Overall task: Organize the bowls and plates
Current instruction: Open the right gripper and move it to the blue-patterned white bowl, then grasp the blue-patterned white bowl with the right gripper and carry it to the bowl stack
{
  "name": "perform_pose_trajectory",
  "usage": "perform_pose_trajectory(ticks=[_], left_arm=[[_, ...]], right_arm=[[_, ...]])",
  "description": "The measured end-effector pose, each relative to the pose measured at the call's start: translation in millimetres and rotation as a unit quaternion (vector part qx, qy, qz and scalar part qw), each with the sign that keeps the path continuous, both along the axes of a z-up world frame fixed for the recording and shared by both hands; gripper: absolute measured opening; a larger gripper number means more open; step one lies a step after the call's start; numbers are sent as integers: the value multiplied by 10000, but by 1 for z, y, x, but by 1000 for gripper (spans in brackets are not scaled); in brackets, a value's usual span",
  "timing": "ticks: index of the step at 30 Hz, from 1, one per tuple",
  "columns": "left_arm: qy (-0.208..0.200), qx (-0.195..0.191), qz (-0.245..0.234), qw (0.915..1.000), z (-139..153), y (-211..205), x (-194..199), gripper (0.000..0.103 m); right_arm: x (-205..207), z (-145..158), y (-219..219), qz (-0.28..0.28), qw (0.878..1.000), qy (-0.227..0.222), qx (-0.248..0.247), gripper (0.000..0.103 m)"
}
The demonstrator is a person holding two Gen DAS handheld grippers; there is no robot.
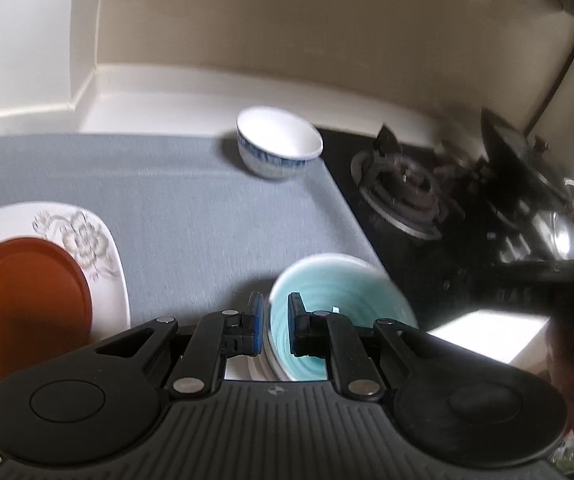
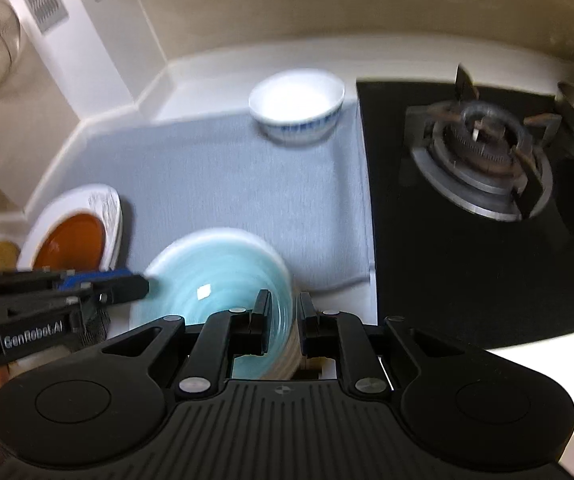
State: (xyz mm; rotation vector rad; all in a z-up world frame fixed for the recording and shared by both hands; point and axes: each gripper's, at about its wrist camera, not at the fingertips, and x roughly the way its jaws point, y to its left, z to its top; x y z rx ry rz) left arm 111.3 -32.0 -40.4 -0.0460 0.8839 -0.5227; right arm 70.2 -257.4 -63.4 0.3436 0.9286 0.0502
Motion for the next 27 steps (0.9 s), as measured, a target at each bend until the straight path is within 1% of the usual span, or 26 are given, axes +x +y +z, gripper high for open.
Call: perform_pose_trajectory(ticks=[3, 6, 7, 11, 14, 15, 16, 17, 20, 23, 25, 27], left_arm=[[-99, -122, 154, 9998, 5, 4, -1, 12], [-159, -139, 283, 9994, 7, 3, -4, 12], [-169, -131, 321, 9993, 8, 2, -5, 12], [-302, 0, 515, 9982, 13, -4, -11, 12], [-424, 166, 783, 9959, 24, -2, -17, 12], [-447, 196, 882, 9949, 28, -1, -20, 12], [-440, 223, 971, 9941, 30, 0, -23, 12], [-418, 251, 1064, 9931, 32, 0, -26, 12], [-395, 372, 1348, 9894, 35, -3, -38, 12], [-374, 458, 1659, 9844, 36, -1, -53, 12], [-284, 536, 1851, 9808, 34, 2, -63, 12], [-233, 590, 1990, 9779, 33, 2, -71, 12]], right_arm=[[5, 11, -12, -177, 9992, -343, 121, 16], [20, 18, -30, -371, 9975, -555, 220, 19], [27, 21, -37, -400, 9969, -618, 267, 23], [65, 22, -64, -453, 9951, -735, 478, 24], [101, 16, -82, -443, 9951, -739, 479, 25], [112, 13, -86, -415, 9954, -719, 479, 26], [125, 8, -90, -377, 9962, -638, 467, 30], [138, 3, -94, -343, 9970, -536, 449, 32], [172, -14, -100, -304, 9982, -344, 398, 32], [201, -35, -103, -236, 9984, -80, 511, 32], [213, -46, -103, -240, 9980, 63, 587, 32], [220, -52, -102, -206, 9972, 70, 718, 32]])
